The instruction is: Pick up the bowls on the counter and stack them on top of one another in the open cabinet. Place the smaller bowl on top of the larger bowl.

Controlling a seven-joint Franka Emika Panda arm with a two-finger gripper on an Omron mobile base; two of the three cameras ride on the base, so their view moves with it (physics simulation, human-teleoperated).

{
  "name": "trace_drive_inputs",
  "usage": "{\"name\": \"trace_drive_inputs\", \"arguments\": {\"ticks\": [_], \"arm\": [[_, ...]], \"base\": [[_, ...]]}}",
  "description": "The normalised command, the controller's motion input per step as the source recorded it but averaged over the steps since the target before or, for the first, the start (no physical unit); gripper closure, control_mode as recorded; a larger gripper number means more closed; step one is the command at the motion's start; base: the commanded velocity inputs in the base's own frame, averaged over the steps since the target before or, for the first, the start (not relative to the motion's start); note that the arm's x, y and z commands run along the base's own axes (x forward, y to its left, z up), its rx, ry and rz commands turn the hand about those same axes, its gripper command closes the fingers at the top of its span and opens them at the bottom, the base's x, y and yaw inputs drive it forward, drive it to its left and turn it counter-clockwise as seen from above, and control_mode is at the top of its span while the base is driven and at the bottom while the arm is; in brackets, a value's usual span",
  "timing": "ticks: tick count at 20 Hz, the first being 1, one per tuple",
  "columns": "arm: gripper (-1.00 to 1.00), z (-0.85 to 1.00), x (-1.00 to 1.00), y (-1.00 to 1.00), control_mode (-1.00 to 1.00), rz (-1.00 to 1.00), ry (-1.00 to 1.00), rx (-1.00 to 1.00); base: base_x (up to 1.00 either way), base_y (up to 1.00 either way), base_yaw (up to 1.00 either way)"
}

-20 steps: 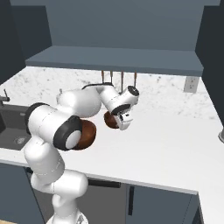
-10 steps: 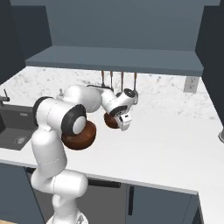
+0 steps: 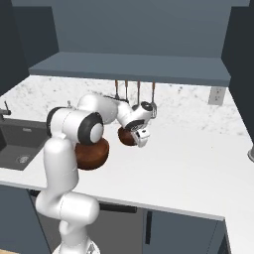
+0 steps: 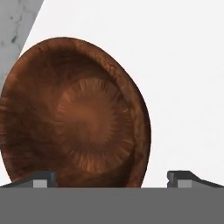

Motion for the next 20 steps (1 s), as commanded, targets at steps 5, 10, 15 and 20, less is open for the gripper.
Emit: {"name": "trace_drive_inputs", "arguments": {"ticks": [5, 10, 15, 20], "arm": [[-1.0, -0.25, 0.25, -0.04, -1.0, 0.0, 0.05, 0.0], [-1.0, -0.35, 0.03, -0.01, -1.0, 0.0, 0.07, 0.0], [1.0, -0.06, 0.0, -0.01, -1.0, 0.0, 0.0, 0.0], [1.0, 0.0, 0.0, 0.0, -1.0, 0.0, 0.0, 0.0]], "base": [[0.0, 0.0, 0.0], [0.0, 0.0, 0.0], [0.0, 0.0, 0.0], [0.0, 0.0, 0.0]]}}
